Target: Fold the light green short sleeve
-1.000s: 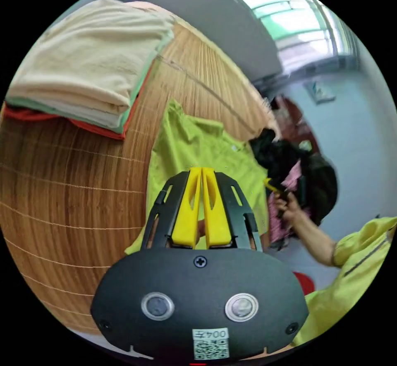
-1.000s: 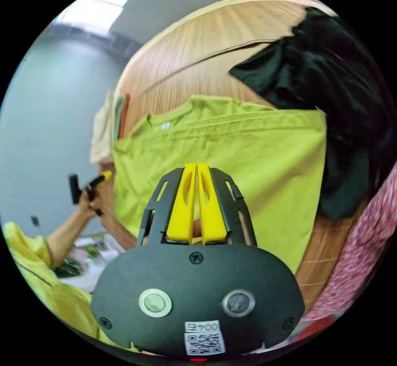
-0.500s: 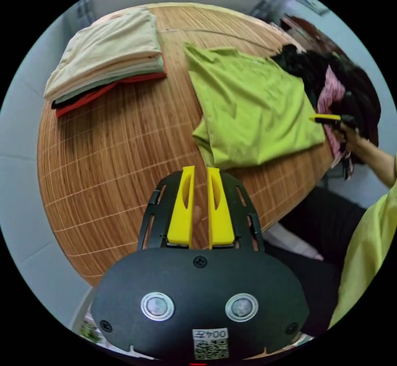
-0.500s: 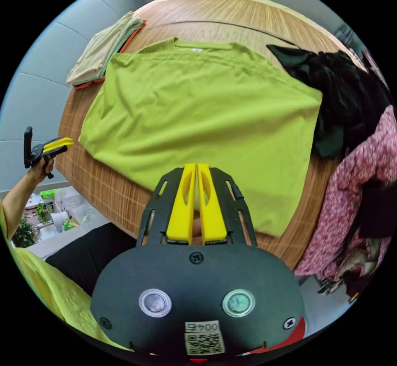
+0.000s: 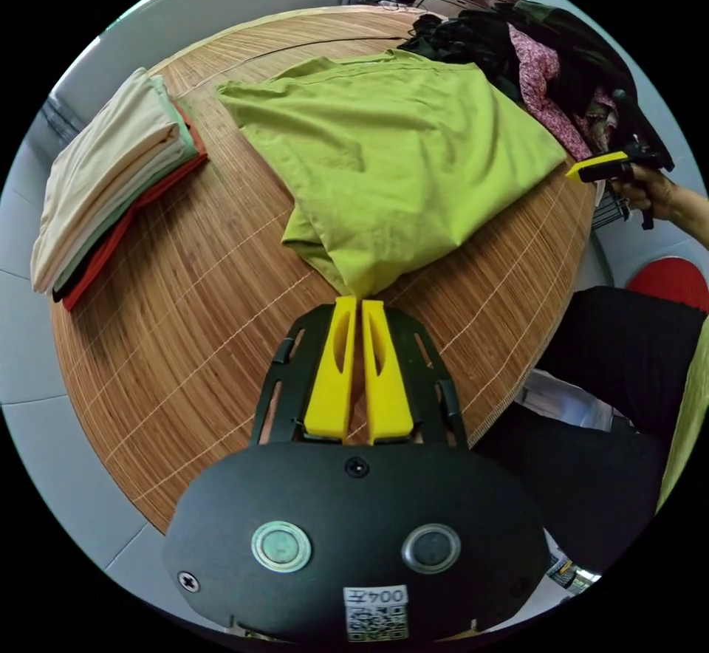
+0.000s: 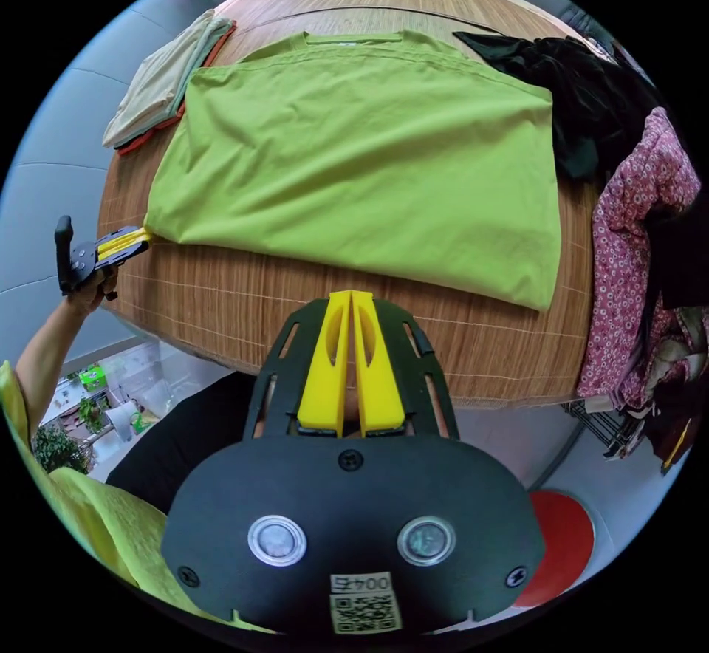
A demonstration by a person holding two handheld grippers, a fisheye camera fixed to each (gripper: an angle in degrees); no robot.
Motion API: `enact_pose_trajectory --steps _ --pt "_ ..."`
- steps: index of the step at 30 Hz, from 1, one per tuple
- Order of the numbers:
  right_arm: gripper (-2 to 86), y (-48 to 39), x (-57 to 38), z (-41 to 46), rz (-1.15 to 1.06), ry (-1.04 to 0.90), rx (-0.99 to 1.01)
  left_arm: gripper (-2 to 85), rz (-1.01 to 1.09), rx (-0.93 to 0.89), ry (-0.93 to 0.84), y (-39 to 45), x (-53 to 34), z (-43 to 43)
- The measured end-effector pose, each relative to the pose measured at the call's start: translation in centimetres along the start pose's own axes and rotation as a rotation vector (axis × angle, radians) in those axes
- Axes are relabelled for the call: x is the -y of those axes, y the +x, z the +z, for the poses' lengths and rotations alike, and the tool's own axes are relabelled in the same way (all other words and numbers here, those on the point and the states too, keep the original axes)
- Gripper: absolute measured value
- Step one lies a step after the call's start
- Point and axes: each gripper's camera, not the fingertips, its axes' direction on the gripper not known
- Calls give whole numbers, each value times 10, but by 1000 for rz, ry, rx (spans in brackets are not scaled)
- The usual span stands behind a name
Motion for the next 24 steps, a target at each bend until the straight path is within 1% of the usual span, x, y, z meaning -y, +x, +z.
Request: enact_pose_trajectory --steps 3,6,9,10,11,12,13,16,19,21,24 --pt "-7 7 -11 -7 38 14 12 13 -9 -72 -30 -15 -14 -5" --pt "-6 21 -26 -10 90 22 54 12 7 -88 -93 -21 -37 -8" --pt "1 39 -39 -18 125 62 78 18 -90 -147 -182 -41 -63 -14" --pt "8 49 -41 -23 138 88 85 25 -123 -186 -183 -52 -74 -21" --pt "19 61 -42 -29 149 125 98 28 -149 -207 -170 -59 -78 -26" --pt "24 68 -41 -33 156 147 102 33 -218 -231 -129 -73 -84 -38" --pt "35 82 -38 -41 166 193 101 40 -278 -231 -59 -86 -86 -51" --pt "50 117 -15 -59 151 298 47 63 -370 -187 105 -108 -71 -72" --pt "63 157 25 -64 142 341 22 82 -365 -149 130 -118 -37 -65" --pt "66 181 54 -59 142 331 34 91 -350 -102 115 -120 -18 -56" --pt "77 215 101 -48 122 323 90 101 -370 -89 119 -128 1 -43"
